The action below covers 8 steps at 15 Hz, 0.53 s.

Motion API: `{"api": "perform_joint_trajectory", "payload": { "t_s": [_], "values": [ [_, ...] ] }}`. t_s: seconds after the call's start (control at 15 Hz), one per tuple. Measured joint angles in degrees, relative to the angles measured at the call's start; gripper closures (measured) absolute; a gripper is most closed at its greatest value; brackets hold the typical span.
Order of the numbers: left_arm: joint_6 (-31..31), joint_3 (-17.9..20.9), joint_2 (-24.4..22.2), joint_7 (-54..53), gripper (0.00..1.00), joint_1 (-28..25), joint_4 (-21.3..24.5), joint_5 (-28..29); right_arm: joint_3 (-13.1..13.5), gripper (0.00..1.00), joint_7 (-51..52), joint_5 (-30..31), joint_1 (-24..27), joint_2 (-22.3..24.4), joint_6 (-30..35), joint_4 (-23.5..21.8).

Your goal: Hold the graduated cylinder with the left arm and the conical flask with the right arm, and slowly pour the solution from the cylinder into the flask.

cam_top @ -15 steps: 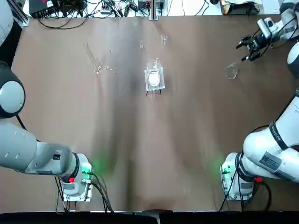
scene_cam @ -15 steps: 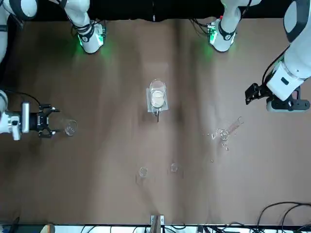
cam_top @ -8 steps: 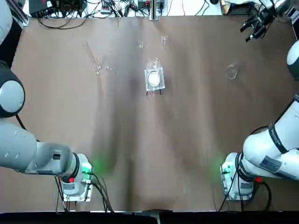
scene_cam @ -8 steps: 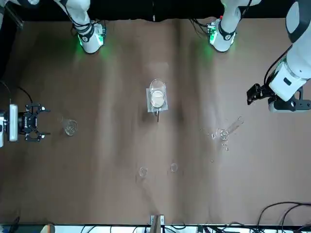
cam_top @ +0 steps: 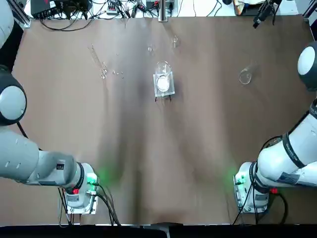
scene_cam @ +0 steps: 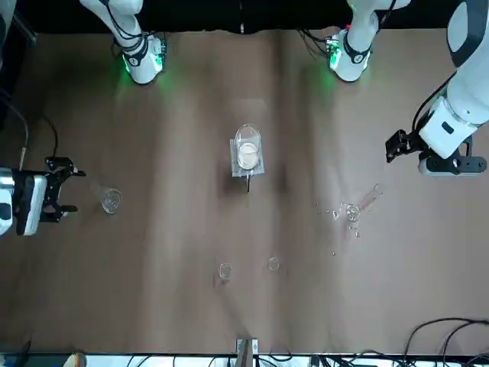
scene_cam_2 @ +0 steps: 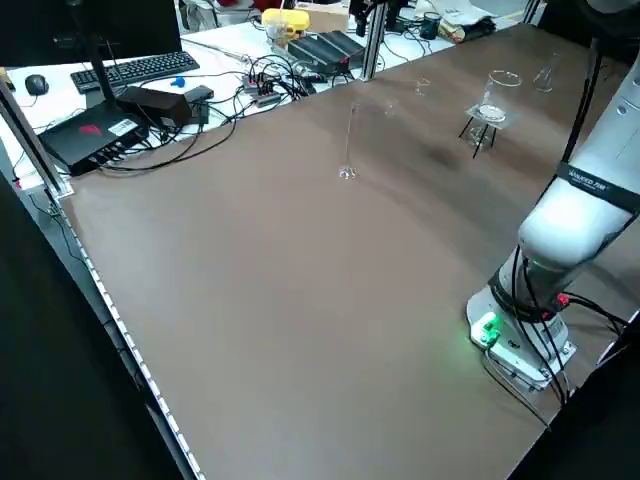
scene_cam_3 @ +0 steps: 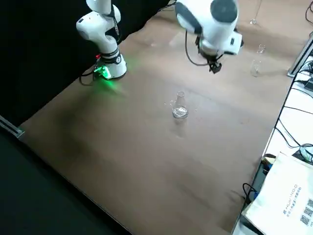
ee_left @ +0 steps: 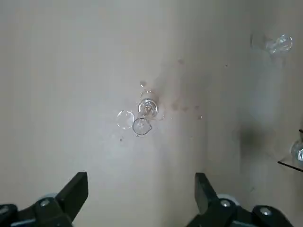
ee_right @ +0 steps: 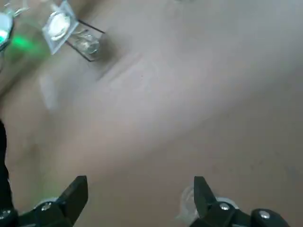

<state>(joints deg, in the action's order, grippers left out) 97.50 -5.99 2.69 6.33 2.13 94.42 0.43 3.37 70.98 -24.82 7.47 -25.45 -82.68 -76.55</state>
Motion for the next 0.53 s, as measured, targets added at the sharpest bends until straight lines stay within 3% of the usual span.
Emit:
{"api": "perform_joint_trajectory", "payload": {
  "t_s": [0.33,0.4,0.53],
  "values": [
    [-1.1,-0.2,-0.1,-0.5,0.00,0.0,0.0,0.0,0.0,0.01,-23.6,8.1,-6.3,6.0,0.0,0.4],
    [-1.9,-0.3,-0.6,-1.0,0.00,0.0,0.0,0.0,0.0,0.00,-33.9,11.1,-8.1,8.5,0.0,0.4],
    [-2.2,-0.3,-1.0,-1.1,0.00,0.0,-0.1,0.0,-0.1,0.00,-44.6,12.3,-9.0,10.8,0.0,0.4]
  ]
}}
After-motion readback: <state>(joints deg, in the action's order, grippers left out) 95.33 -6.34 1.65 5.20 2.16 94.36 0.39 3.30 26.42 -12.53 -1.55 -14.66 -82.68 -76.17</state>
